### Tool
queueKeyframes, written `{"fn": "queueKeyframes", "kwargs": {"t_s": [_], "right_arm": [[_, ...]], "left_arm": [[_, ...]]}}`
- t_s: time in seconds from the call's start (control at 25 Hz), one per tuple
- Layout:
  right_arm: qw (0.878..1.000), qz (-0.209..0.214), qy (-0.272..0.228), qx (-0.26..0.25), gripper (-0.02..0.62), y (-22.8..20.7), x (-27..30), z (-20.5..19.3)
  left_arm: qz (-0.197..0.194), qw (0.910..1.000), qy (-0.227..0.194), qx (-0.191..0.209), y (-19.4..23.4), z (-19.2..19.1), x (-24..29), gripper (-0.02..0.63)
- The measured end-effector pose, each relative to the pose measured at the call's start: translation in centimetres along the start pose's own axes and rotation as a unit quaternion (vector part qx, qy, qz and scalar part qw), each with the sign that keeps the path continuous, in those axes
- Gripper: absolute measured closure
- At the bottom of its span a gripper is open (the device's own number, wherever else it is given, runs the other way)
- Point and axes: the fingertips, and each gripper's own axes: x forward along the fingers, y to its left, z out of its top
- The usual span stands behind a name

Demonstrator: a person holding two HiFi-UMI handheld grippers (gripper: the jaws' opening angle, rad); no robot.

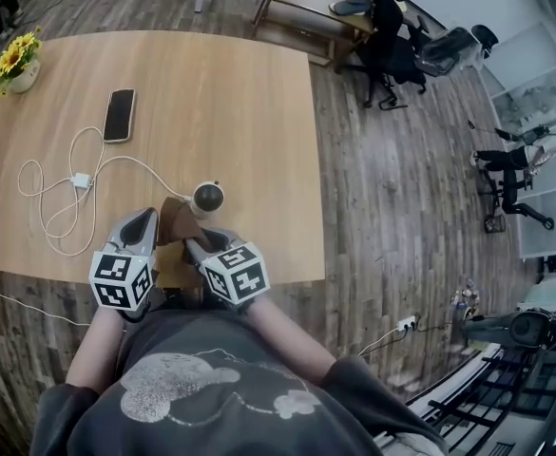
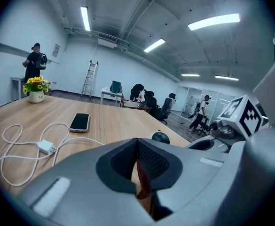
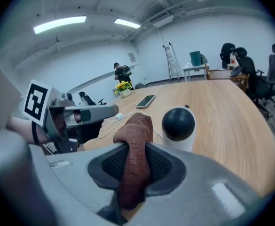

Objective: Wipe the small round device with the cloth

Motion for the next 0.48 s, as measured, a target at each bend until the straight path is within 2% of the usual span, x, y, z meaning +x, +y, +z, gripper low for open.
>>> {"fn": "queueKeyframes", "kwargs": {"t_s": [0.12, 0.24, 0.48], "right_arm": [[0.998, -0.049, -0.022, -0.013, 0.520, -0.2, -0.1, 2.6], [0.996, -0.082, -0.034, 0.005, 0.520, -1.1, 0.1, 3.6], [0.993, -0.097, -0.023, 0.058, 0.520, -2.5, 1.0, 3.2]], "left_arm": [[0.013, 0.9998, -0.013, -0.001, 1.1, 1.1, -0.2, 0.586], [0.017, 0.9997, -0.018, 0.002, 1.7, 1.7, -0.5, 0.586], [0.010, 0.9999, -0.010, 0.003, 2.0, 1.3, -0.7, 0.587]]}}
